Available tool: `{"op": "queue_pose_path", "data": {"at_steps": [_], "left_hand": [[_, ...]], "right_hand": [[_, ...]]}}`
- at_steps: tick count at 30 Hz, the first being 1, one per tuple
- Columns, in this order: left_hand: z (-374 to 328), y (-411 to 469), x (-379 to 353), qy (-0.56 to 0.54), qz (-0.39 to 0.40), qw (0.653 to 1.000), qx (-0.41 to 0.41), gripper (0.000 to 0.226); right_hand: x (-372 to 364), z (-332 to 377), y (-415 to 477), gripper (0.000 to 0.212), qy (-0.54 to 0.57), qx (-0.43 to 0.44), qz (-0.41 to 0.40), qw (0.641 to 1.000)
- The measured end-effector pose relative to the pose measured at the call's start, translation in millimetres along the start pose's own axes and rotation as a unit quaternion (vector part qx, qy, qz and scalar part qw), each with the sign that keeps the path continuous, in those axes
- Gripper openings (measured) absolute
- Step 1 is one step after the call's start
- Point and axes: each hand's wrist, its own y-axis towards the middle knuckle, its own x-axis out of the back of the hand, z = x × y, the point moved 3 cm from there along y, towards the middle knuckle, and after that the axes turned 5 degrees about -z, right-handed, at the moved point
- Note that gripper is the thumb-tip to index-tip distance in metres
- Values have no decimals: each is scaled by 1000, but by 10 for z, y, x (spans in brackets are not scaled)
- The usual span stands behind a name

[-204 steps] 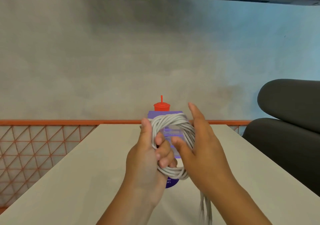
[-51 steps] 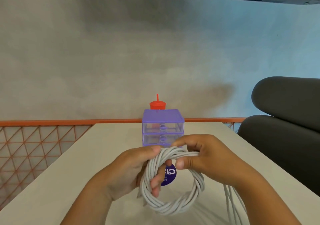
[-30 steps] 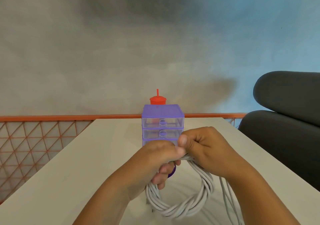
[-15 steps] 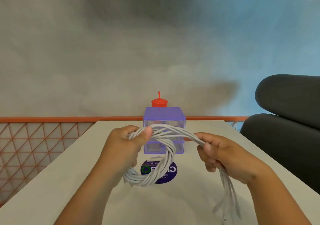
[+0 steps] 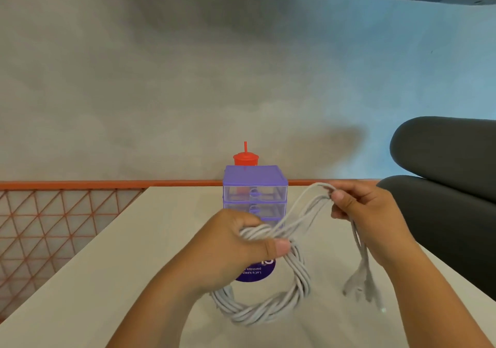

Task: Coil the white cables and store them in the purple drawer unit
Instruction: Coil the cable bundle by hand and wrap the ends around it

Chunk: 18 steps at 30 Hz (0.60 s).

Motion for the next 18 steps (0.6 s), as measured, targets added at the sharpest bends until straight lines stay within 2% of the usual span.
{"op": "queue_pose_path", "data": {"at_steps": [3,7,10,13,15,18], "left_hand": [[-31,14,94,-46,-61,997,-2,22],[102,80,204,-67,-109,991,40,27],[228,131,308,-43,-143,987,63,31],[318,169,419,40,-199,978,45,37],[340,170,487,58,-233,970,38,43],[362,134,653,42,-278,958,58,40]], "right_hand": [[-39,-83,-20,21,-61,-18,44,997],[-129,-120,-63,24,-91,-41,117,988],[-157,-140,-92,24,-56,-66,167,982],[-138,-206,-121,17,-67,-104,269,955],[-123,-300,-123,17,-157,-109,323,927],[-90,-492,-55,25,-376,-50,290,878]]}}
